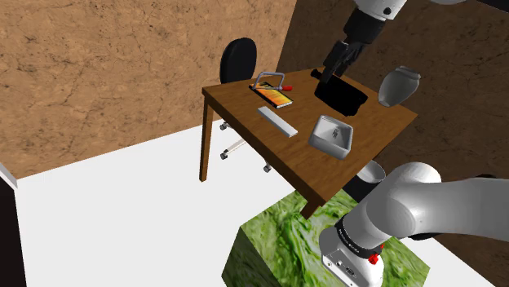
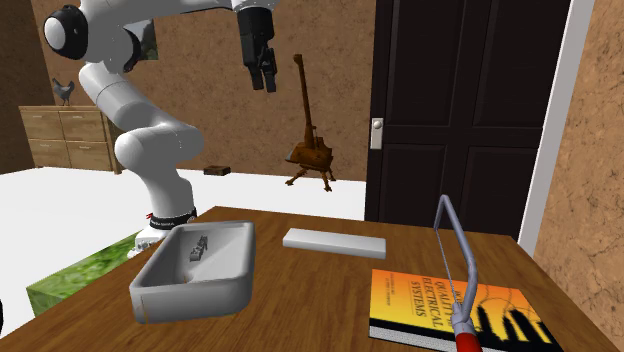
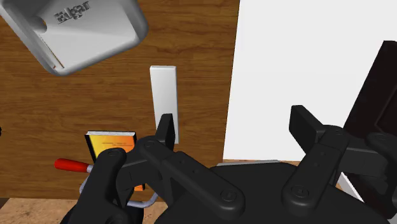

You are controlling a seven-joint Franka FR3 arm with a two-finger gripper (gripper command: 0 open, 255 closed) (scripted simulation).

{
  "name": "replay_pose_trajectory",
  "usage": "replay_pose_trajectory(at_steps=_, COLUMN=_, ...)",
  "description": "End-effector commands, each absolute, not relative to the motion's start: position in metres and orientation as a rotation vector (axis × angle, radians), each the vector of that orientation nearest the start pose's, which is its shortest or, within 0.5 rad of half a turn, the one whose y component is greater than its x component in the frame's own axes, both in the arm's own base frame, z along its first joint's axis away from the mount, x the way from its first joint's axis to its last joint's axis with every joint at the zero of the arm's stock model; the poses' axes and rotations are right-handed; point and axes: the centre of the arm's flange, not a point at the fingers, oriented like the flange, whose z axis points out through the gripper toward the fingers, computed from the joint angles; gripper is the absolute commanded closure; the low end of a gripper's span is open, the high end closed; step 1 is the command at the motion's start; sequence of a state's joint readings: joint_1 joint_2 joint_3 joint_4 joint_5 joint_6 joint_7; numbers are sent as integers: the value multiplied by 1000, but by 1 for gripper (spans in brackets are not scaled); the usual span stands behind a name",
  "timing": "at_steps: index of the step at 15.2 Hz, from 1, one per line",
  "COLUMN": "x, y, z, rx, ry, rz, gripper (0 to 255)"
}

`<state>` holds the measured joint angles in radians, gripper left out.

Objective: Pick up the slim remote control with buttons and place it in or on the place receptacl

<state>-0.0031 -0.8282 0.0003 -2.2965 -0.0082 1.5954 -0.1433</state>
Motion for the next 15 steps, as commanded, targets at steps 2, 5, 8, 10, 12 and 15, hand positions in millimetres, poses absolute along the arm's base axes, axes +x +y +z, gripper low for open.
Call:
replay_pose_trajectory(at_steps=2, x=306, y=-5, z=624, rx=-3146, ry=-215, rz=-190, gripper=0)
replay_pose_trajectory(at_steps=5, x=333, y=-15, z=595, rx=-3148, ry=-198, rz=-164, gripper=0)
replay_pose_trajectory(at_steps=8, x=360, y=-25, z=565, rx=-3149, ry=-180, rz=-138, gripper=0)
replay_pose_trajectory(at_steps=10, x=377, y=-32, z=545, rx=-3150, ry=-169, rz=-121, gripper=0)
replay_pose_trajectory(at_steps=12, x=394, y=-39, z=525, rx=-3150, ry=-157, rz=-103, gripper=0)
replay_pose_trajectory(at_steps=15, x=419, y=-50, z=494, rx=-3151, ry=-140, rz=-77, gripper=0)
